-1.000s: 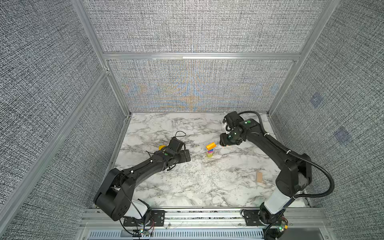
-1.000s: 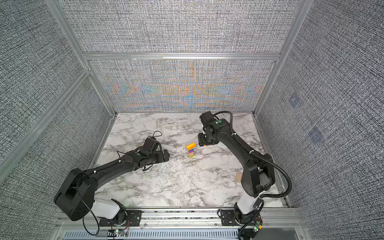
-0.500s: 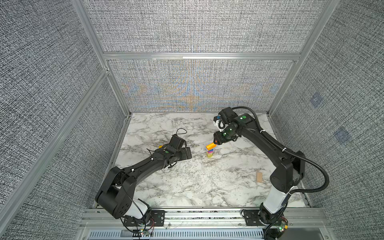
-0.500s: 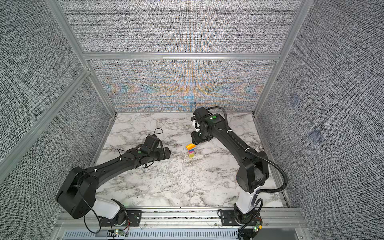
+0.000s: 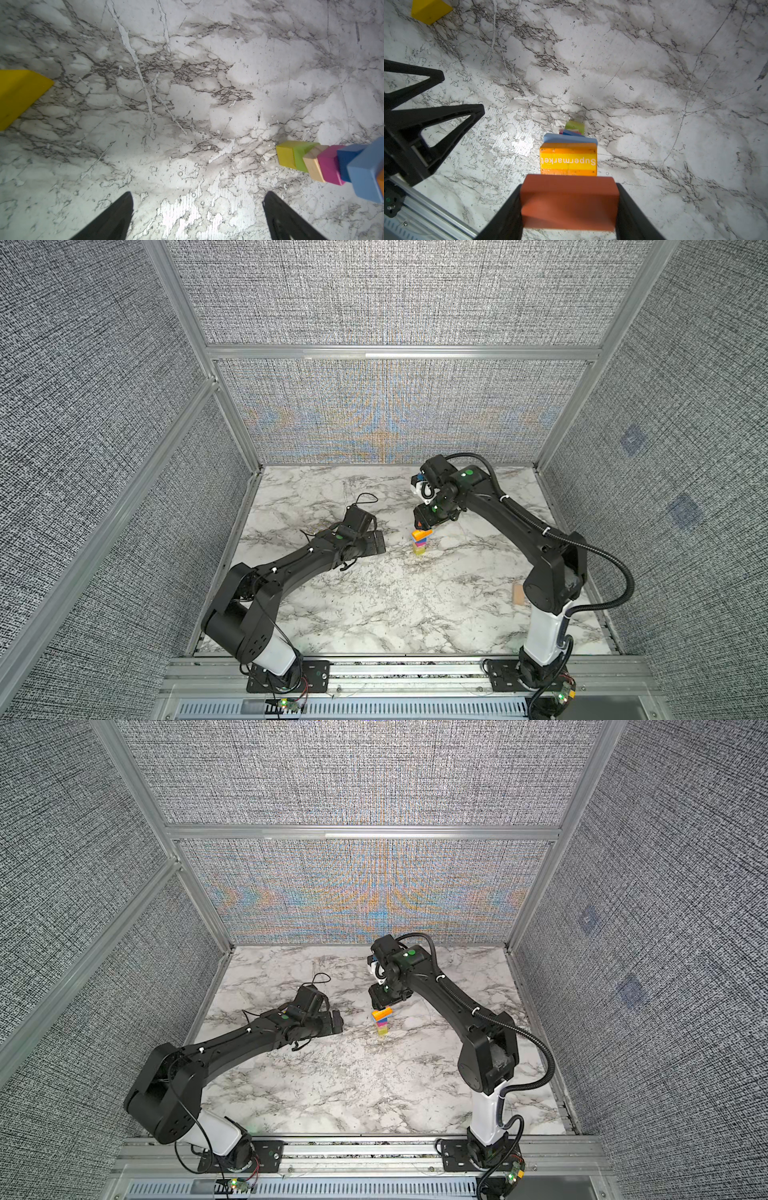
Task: Build the wood block tower
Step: 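Carry the red-orange block with the right gripper over the stack, then lower the red-orange block toward the yellow Supermarket block with the right gripper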
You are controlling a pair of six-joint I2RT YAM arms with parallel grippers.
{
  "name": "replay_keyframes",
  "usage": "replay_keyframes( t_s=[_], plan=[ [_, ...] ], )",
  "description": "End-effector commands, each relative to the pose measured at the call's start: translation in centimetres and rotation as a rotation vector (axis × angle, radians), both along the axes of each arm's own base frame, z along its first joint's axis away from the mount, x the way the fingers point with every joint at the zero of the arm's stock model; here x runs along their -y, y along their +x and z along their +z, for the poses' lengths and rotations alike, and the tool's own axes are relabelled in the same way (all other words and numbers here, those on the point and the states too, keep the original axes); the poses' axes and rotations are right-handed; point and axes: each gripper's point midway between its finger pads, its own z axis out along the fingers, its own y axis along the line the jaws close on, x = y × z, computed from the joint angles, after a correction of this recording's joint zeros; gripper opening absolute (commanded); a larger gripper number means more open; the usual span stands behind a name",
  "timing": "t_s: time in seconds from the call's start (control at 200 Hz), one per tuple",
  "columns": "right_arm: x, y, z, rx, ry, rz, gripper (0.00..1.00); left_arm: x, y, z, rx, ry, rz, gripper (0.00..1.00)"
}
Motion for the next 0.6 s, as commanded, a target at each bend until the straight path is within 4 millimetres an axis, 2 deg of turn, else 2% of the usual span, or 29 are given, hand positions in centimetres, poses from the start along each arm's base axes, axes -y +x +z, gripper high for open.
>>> replay_keyframes(
  t_s=[0.0,0.595],
  plan=[
    [-0.2,-0.5,-0.5,-0.018,-0.026,0.027,0.49,0.0,0.4,-0.1,0.004,0.007,0.004,0.98],
    [-0.4,-0.6,-2.1,-0.049,-0.087,0.056,0.5,-0.2,0.5,-0.5,-0.002,0.007,0.01,0.98]
  ],
)
